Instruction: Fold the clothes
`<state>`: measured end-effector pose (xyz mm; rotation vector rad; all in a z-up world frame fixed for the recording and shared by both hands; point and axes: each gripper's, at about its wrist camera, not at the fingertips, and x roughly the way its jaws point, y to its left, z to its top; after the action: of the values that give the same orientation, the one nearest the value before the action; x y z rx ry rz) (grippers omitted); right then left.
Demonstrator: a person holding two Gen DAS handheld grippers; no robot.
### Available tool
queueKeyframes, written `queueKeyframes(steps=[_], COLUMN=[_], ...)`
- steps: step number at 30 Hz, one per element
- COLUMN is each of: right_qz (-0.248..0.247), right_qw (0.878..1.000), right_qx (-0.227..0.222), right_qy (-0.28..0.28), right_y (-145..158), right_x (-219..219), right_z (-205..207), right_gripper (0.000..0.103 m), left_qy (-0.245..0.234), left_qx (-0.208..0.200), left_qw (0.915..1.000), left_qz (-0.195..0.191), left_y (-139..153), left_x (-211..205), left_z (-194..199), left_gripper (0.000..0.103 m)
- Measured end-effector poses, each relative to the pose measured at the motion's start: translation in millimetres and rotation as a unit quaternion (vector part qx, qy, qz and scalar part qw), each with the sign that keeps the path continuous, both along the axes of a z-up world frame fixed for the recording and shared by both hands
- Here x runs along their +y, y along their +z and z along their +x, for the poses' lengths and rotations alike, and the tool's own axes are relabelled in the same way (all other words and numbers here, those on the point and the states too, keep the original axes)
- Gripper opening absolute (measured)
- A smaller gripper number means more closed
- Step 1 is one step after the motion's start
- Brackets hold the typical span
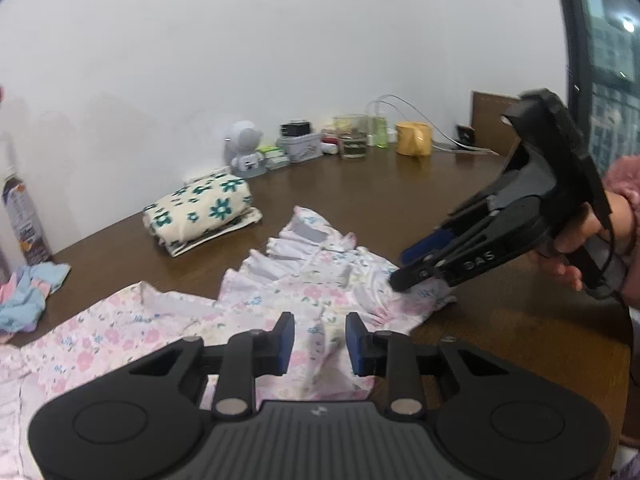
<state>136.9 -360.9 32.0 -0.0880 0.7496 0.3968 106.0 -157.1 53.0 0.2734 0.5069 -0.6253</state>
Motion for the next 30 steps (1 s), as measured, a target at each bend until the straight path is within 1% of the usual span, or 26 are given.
queueKeyframes(steps=[3, 4, 5, 7, 10, 13, 14, 15, 17, 20, 23, 24, 26, 27, 28, 30], right_qz=[0.015, 0.017, 0.020, 0.025, 0.029, 0.024, 0.022, 0.021, 0.017, 0.003, -0.006, -0.001, 0.004, 0.004, 0.003, 0.003], right_qw=[1.000, 1.000, 0.999, 0.999, 0.999, 0.999, 0.999, 0.998, 0.998, 0.998, 0.999, 0.999, 0.999, 0.999, 0.999, 0.999], right_qx=[0.000, 0.001, 0.002, -0.002, -0.020, -0.039, -0.046, -0.052, -0.065, -0.055, -0.031, -0.031, -0.031, -0.032, -0.034, -0.036], right_qy=[-0.020, -0.024, -0.028, -0.035, -0.032, -0.014, -0.008, -0.002, 0.010, 0.010, -0.013, -0.015, -0.019, -0.020, -0.021, -0.023], right_y=[2.5, 2.8, 2.9, 4.5, 9.5, 12.8, 13.9, 15.0, 17.1, 5.5, -9.0, -11.6, -13.0, -13.6, -14.2, -15.0], right_x=[-8.6, -10.4, -11.7, -12.2, -5.1, 8.8, 13.4, 18.0, 27.3, 35.5, 33.0, 30.9, 29.2, 29.1, 29.2, 30.1], right_z=[1.0, 2.0, 3.1, 2.6, -4.7, -14.2, -17.3, -20.5, -26.8, -22.2, -14.4, -15.9, -18.3, -19.5, -20.5, -21.5], right_gripper=[0.034, 0.034, 0.034, 0.034, 0.034, 0.033, 0.032, 0.027, 0.026, 0.026, 0.026, 0.026, 0.026, 0.026, 0.026, 0.026], left_qy=[0.005, 0.002, -0.003, -0.011, -0.002, 0.010, 0.012, 0.013, 0.016, 0.023, 0.025, 0.023, 0.005, -0.004, -0.006, 0.004], left_qx=[0.002, 0.003, 0.005, 0.009, 0.028, 0.047, 0.052, 0.053, 0.052, 0.036, 0.005, -0.005, -0.011, -0.004, 0.011, 0.033], left_qw=[0.9999, 1.0000, 1.0000, 0.9998, 0.9993, 0.9982, 0.9979, 0.9979, 0.9981, 0.9989, 0.9996, 0.9994, 0.9992, 0.9993, 0.9995, 0.9993], left_qz=[-0.010, -0.009, -0.003, 0.010, 0.026, 0.036, 0.036, 0.035, 0.030, 0.017, -0.013, -0.024, -0.038, -0.037, -0.029, -0.014], left_y=[-0.7, -1.5, -3.5, -7.6, -20.3, -34.8, -38.5, -40.7, -40.6, -33.2, -19.6, -15.2, -10.3, -11.0, -13.9, -22.6], left_x=[3.7, 3.8, 1.9, -1.8, -6.9, -10.2, -10.0, -9.2, -5.5, 3.5, 13.0, 15.6, 16.0, 14.1, 11.0, 6.1], left_z=[-0.4, -0.8, -0.9, -0.7, 9.4, 20.8, 23.1, 23.9, 22.7, 15.5, 2.9, -1.5, -9.2, -11.2, -10.3, -5.2], left_gripper=[0.024, 0.019, 0.015, 0.012, 0.009, 0.009, 0.009, 0.009, 0.011, 0.013, 0.013, 0.013, 0.013, 0.013, 0.012, 0.012])
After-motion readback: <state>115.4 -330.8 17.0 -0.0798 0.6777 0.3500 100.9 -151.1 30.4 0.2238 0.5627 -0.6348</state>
